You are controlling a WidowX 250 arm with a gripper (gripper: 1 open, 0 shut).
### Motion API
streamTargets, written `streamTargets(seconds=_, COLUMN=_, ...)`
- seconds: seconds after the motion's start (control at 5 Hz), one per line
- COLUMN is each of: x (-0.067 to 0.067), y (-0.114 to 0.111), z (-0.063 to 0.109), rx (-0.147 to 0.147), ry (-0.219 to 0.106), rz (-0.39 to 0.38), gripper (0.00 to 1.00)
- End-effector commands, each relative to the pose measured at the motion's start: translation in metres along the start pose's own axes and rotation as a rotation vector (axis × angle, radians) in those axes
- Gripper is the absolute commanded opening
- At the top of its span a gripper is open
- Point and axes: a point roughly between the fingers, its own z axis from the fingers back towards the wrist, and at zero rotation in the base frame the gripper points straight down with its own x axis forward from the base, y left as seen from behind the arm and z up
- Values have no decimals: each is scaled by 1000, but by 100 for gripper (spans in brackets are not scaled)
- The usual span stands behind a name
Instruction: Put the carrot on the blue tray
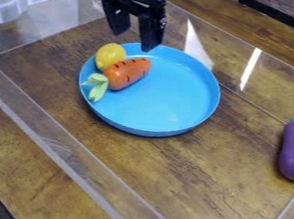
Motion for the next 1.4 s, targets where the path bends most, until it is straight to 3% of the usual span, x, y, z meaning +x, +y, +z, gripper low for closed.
streamTargets(seconds=0.0, x=20, y=14, z=16, rx=18, ry=-60, rz=-11, gripper=100)
streamTargets(seconds=0.4, x=19, y=9, z=17, rx=3, ry=-57, rz=-34, gripper=100)
streamTargets(seconds=0.8, x=12, y=3, z=24, rx=7, ry=-59, rz=-10, gripper=100)
streamTargets(seconds=1.2, x=-5, y=7, z=23, rx=4, ry=-62, rz=-23, gripper=100)
